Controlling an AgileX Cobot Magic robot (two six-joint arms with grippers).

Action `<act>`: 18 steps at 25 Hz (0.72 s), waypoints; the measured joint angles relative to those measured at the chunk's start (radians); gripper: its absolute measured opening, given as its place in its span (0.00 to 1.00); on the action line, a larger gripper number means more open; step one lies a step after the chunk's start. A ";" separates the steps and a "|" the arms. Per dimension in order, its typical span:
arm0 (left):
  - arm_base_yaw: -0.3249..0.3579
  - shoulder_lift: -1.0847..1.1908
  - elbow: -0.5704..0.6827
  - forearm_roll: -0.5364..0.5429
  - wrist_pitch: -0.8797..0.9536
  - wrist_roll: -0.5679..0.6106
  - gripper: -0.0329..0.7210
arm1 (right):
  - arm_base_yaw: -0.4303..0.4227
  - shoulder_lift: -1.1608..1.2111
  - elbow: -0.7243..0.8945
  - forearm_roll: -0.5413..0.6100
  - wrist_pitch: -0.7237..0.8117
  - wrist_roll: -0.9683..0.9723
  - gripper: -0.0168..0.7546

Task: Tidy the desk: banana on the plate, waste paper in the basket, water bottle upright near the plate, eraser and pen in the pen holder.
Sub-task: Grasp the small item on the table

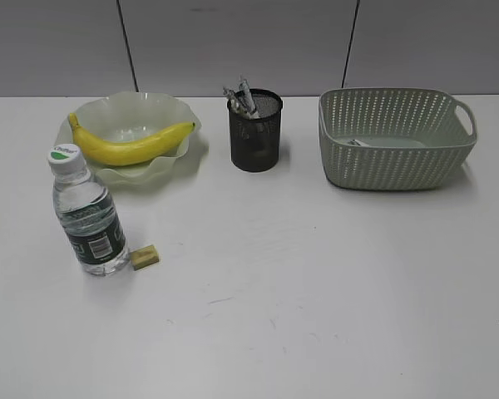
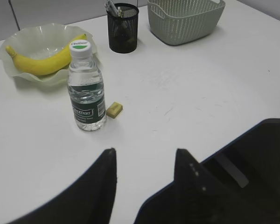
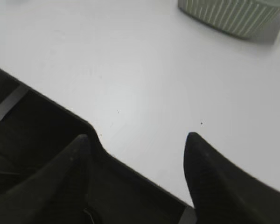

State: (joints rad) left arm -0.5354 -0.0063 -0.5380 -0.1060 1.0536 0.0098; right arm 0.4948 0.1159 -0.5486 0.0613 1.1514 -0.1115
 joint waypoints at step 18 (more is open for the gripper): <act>0.000 0.397 -0.056 0.009 -0.252 0.024 0.45 | 0.000 -0.121 0.012 0.006 -0.054 -0.001 0.67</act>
State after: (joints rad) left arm -0.5354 0.3909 -0.5938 -0.0968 0.8016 0.0340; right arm 0.4948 -0.0049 -0.5362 0.0675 1.0977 -0.1126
